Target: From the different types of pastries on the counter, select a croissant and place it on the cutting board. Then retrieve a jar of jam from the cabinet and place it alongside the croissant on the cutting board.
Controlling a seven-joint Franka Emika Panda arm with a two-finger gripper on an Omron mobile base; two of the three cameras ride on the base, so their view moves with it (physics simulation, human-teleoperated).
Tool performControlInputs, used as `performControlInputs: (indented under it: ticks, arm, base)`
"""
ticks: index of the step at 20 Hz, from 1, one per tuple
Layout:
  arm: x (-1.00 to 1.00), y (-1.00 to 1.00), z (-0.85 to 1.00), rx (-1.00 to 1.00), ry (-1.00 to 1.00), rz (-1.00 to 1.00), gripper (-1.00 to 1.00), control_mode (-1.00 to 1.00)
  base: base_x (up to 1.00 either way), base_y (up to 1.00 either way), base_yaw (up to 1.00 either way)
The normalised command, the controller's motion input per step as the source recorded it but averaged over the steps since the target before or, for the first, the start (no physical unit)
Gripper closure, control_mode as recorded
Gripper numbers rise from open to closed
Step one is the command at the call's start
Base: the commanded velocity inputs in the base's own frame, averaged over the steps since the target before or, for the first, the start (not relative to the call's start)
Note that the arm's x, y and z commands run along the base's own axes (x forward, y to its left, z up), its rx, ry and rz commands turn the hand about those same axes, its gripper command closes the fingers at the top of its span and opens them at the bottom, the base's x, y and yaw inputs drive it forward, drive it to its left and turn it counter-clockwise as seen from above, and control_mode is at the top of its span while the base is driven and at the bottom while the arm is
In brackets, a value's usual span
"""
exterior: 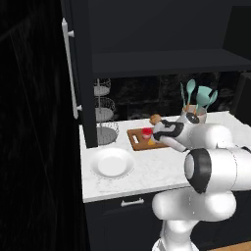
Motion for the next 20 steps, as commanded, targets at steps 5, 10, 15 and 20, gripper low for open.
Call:
performControlInputs:
  ticks: [5,10,15,20]
  arm:
    - [-1.00,0.07,0.59,0.01,0.04,0.00,-1.00,-1.00]
    - [-1.00,0.01,0.95,0.00,0.07,-0.01,-1.00,-1.00]
    - [-1.00,0.15,0.49,0.01,0.25,0.00,-1.00,-1.00]
    - [-1.00,0.26,0.25,0.01,0.11,0.00,-1.00,-1.00]
  base:
    - [0.00,0.00,0.00]
    - [0.00,0.00,0.00]
    - [0.00,0.00,0.00]
    - [0.00,0.00,0.00]
